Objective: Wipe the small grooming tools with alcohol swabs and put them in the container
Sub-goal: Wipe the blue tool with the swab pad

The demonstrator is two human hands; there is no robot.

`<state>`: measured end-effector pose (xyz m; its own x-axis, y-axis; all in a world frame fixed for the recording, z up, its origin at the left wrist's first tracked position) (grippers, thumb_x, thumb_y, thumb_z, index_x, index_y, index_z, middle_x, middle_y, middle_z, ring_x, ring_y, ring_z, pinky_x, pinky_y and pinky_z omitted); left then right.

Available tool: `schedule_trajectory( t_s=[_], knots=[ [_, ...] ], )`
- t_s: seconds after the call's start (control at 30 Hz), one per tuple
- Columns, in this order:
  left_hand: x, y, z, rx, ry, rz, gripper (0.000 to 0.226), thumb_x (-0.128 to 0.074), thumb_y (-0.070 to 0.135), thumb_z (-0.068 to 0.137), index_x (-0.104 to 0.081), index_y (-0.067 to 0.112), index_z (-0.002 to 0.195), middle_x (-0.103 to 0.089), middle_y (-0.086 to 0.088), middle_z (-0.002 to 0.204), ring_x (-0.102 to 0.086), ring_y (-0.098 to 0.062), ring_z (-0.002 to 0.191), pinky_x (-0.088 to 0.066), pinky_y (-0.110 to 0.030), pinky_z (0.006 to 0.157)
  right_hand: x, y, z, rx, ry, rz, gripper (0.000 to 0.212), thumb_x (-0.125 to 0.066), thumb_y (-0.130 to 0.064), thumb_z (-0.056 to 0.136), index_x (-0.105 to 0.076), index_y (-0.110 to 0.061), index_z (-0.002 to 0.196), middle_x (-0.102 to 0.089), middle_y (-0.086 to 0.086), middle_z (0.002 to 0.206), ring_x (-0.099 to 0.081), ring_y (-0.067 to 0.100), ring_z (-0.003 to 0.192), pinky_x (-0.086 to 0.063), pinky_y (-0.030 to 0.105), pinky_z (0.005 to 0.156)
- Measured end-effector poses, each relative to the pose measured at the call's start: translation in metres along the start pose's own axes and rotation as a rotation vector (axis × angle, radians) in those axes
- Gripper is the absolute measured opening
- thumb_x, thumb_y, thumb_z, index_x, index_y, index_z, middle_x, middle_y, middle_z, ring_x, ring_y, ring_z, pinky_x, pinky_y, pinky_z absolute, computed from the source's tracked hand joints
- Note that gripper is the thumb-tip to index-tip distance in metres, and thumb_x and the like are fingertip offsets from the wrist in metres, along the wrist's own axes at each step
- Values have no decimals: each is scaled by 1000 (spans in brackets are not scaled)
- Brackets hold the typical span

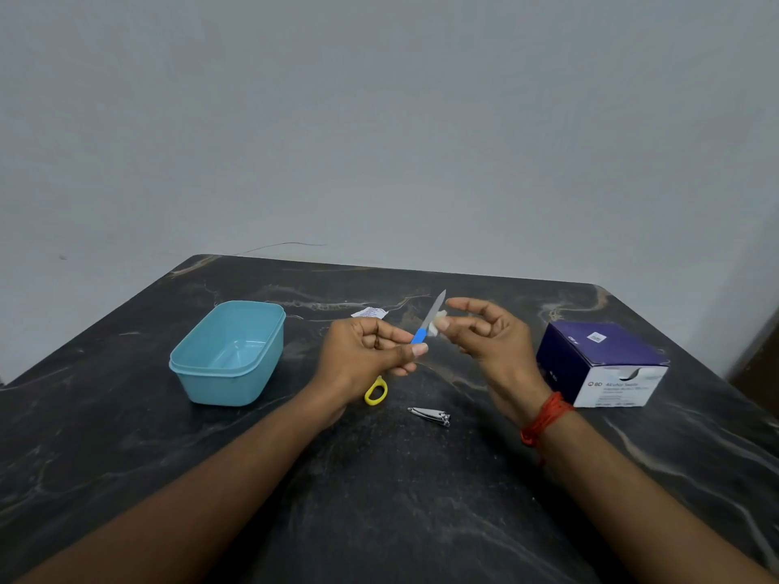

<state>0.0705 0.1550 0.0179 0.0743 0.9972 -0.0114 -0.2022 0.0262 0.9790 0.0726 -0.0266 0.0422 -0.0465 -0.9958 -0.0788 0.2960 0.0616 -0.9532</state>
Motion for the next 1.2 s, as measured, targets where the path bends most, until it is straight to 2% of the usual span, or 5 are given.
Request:
schedule_trajectory(
  t_s=[0.33,0.6,0.83,0.97,1.2],
  knots=[
    [1,2,2,-50,-1,4,18,-84,4,72,-72,-2,84,-75,-16,72,-72,-22,60,-59,-25,57,-16,23,-2,-89,-111,-14,16,-77,-6,80,-74,1,93,-74,-1,71,-59,0,57,-44,16,56],
    [20,18,4,-178,164,128,23,-74,43,80,-76,23,90,-76,0,83,-64,-16,59,-56,-28,58,-15,10,-1,1,-153,-157,17,-75,-8,84,-74,6,94,-75,19,90,-61,2,62,-47,14,57],
    [5,32,4,-324,-14,245,32,-77,37,74,-79,19,101,-74,0,92,-62,-8,75,-53,-26,71,-32,7,-8,136,-320,-417,9,-78,-10,83,-73,-2,83,-75,8,75,-62,8,63,-50,17,61],
    [14,22,9,-254,55,142,22,-82,20,75,-79,7,93,-78,-3,90,-73,-21,88,-59,-35,80,-34,5,-9,178,-315,-463,6,-78,-13,83,-75,-8,85,-74,-1,73,-61,0,61,-47,13,60],
    [28,17,9,-120,190,-161,10,-79,16,79,-78,11,88,-78,-2,89,-72,-9,83,-56,-19,73,-27,3,-7,172,-256,-526,11,-79,-19,82,-79,-10,89,-77,-1,79,-61,-2,62,-48,12,60]
  ],
)
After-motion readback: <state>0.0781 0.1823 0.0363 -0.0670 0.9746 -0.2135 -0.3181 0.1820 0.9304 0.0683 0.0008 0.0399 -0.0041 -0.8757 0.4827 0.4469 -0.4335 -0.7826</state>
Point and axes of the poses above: each hand's wrist, its own z-axis towards the middle knuckle, its own x-axis out of the back of the hand, y = z × x, the point moved 8 cm from there along z, towards the middle knuckle
